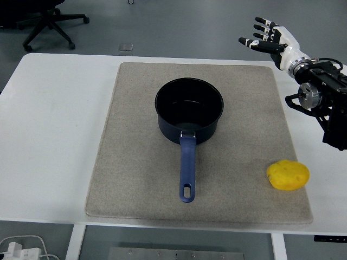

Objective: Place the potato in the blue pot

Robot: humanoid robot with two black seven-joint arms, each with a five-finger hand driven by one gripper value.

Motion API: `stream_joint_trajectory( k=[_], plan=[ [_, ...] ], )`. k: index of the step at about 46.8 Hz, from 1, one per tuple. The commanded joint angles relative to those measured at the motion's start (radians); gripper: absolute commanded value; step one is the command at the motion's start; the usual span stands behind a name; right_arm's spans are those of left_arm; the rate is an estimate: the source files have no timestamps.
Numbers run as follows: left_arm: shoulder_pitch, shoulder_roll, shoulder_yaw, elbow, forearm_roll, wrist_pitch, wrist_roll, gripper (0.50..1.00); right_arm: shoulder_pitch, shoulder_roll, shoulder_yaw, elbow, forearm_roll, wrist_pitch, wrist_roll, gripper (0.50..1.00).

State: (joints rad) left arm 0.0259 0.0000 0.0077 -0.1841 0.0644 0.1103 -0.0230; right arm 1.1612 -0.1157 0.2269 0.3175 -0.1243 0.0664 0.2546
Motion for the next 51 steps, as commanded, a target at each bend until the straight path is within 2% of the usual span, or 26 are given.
stream_joint_trajectory(
  k=[1,51],
  plan=[
    [0.000,0.000,0.000,0.000,0.000,0.000,0.000,0.996,0.000,0.001,-0.006,0.000,0.000,0.000,0.000,0.932],
    [0.000,0.000,-0.002,0.002,-0.015,-0.011,0.002,0.996,-0.008,-0.001,-0.009,0.002,0.000,0.000,0.000,0.932]
  ],
)
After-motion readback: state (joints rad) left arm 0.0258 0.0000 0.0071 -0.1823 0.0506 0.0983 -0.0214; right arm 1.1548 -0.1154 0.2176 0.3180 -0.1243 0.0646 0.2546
